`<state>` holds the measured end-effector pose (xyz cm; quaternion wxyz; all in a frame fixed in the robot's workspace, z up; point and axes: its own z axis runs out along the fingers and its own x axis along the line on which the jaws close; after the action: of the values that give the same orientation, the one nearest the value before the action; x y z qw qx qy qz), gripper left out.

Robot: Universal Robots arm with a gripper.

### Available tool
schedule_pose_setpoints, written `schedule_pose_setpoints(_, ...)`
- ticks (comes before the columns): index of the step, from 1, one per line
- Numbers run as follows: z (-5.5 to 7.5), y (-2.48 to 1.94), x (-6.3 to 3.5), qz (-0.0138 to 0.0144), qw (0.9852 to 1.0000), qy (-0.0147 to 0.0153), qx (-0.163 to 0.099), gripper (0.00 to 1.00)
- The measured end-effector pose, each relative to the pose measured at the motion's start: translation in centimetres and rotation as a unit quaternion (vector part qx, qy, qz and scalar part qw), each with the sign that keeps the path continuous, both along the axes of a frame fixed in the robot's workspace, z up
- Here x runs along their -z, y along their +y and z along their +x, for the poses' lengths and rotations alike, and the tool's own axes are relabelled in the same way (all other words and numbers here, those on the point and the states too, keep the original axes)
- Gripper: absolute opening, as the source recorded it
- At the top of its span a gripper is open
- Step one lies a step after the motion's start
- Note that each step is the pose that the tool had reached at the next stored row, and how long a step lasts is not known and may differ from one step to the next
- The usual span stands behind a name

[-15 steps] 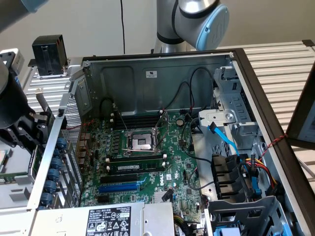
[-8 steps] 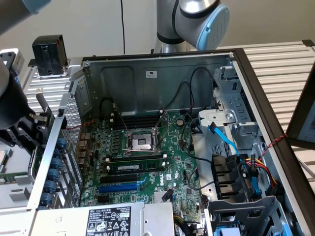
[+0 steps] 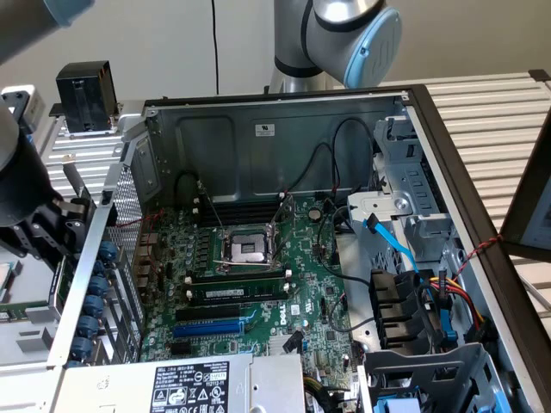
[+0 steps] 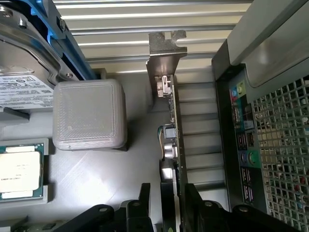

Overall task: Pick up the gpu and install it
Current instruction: 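Pick up the gpu and move the gpu toward the slot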

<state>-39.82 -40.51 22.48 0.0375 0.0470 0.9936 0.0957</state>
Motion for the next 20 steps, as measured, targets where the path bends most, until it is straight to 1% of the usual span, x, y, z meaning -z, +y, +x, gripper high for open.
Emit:
schedule_pose_setpoints(3, 0.22, -0.02, 0.01, -0.0002, 1.0000, 0.0000, -0.001, 0.41)
schedule_pose_setpoints(7, 0.22, -0.02, 0.01, -0.0023, 0.9999, 0.0007, -0.011, 0.41)
schedule_pose_setpoints(10, 0.23, -0.02, 0.01, -0.0031, 0.9998, 0.0015, -0.020, 0.41)
schedule_pose_setpoints(20, 0.29, -0.09, 0.03, -0.0054, 0.9997, 0.0017, -0.023, 0.41)
